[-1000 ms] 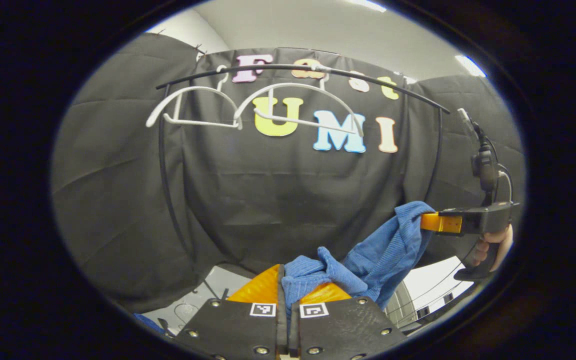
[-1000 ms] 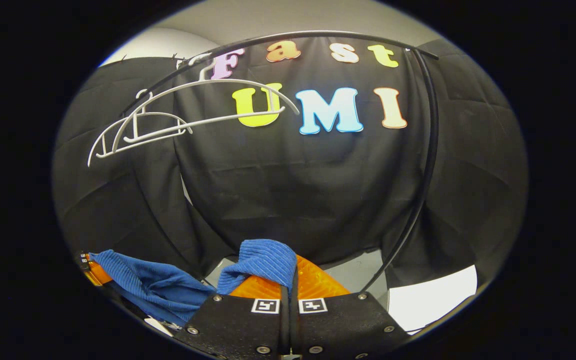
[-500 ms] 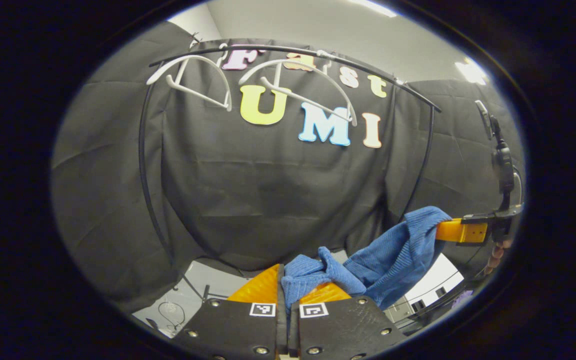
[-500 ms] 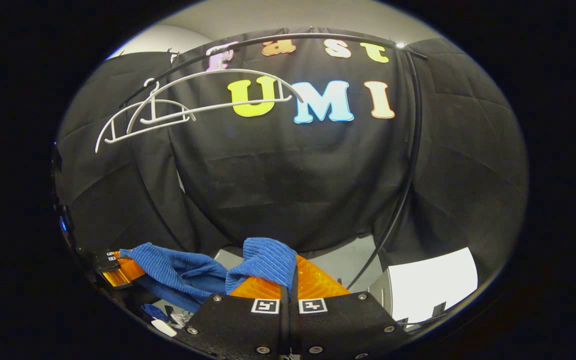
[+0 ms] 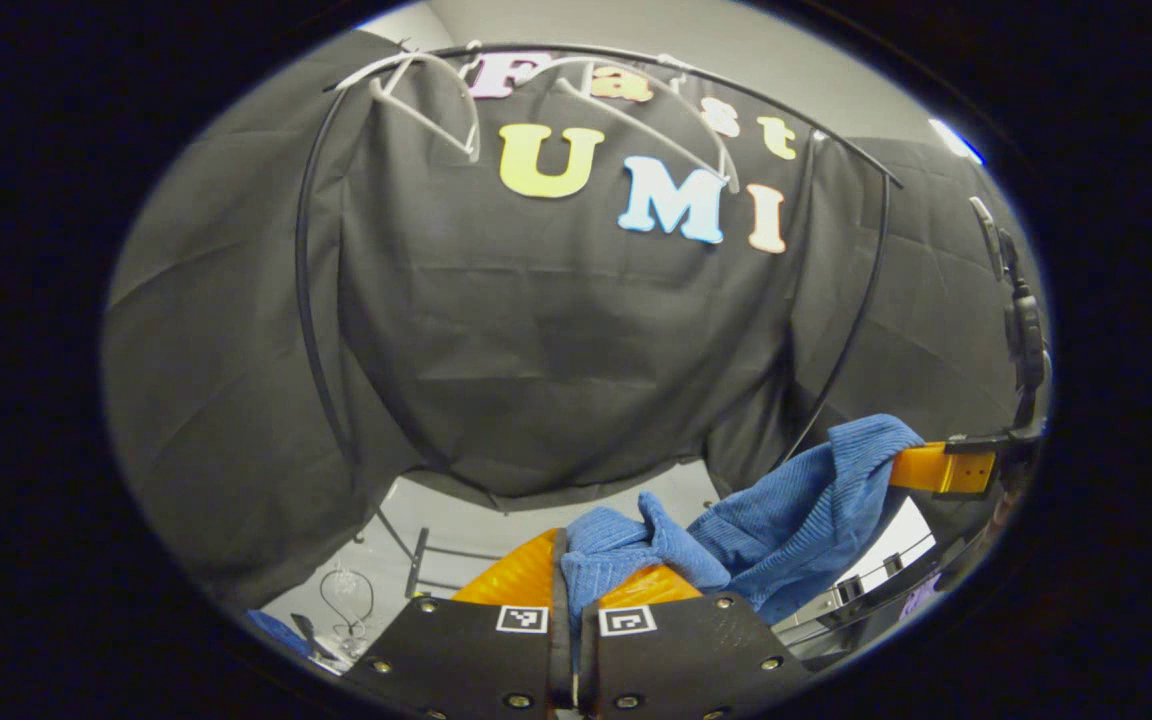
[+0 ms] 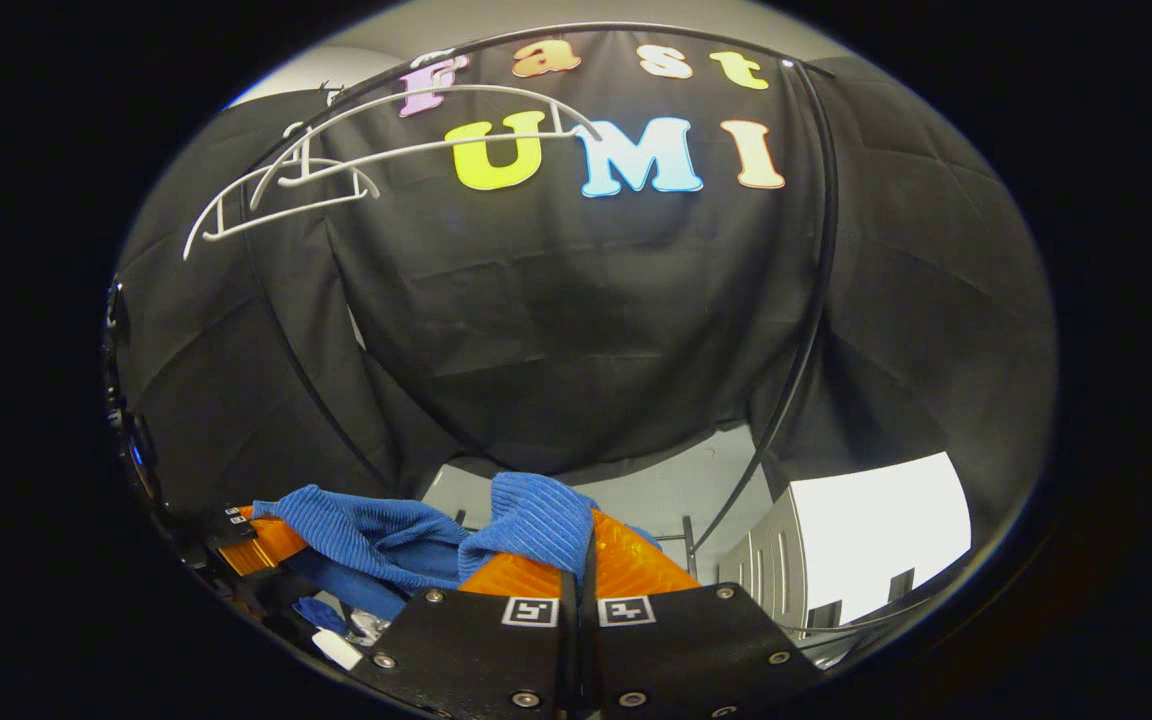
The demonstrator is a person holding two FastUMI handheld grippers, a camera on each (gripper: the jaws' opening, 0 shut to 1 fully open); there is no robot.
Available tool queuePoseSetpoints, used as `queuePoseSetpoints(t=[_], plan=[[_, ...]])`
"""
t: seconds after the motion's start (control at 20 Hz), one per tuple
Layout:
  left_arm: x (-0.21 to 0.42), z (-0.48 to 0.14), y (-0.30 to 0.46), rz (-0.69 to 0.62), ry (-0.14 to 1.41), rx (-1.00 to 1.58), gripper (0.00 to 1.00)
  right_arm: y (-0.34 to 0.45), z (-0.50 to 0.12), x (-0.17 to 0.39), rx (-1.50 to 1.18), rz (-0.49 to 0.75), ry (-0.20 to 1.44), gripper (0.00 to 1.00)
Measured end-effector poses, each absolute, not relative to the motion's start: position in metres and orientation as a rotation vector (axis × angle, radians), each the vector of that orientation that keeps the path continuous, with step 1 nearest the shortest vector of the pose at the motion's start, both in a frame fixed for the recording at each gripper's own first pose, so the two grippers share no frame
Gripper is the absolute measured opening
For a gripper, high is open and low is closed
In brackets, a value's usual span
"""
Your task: Grasp the clothes on the hanger with both hands and then place them into the laundry hamper below.
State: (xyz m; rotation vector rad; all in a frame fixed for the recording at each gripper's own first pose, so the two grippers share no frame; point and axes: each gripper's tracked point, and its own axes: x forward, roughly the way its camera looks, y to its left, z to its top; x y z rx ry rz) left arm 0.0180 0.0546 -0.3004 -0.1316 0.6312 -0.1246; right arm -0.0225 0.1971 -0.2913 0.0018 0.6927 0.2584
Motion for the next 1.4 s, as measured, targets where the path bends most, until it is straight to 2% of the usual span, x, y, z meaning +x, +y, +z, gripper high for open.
queuePoseSetpoints(t=[0.85,1.4], plan=[[0.021,-0.431,0.080,-0.075,0.874,-0.075,0.04,0.179,-0.413,-0.040,0.063,0.147,0.897,0.01],[0.024,-0.472,0.080,-0.092,0.945,-0.070,0.05,0.178,-0.441,-0.043,0.068,0.108,0.962,0.02]])
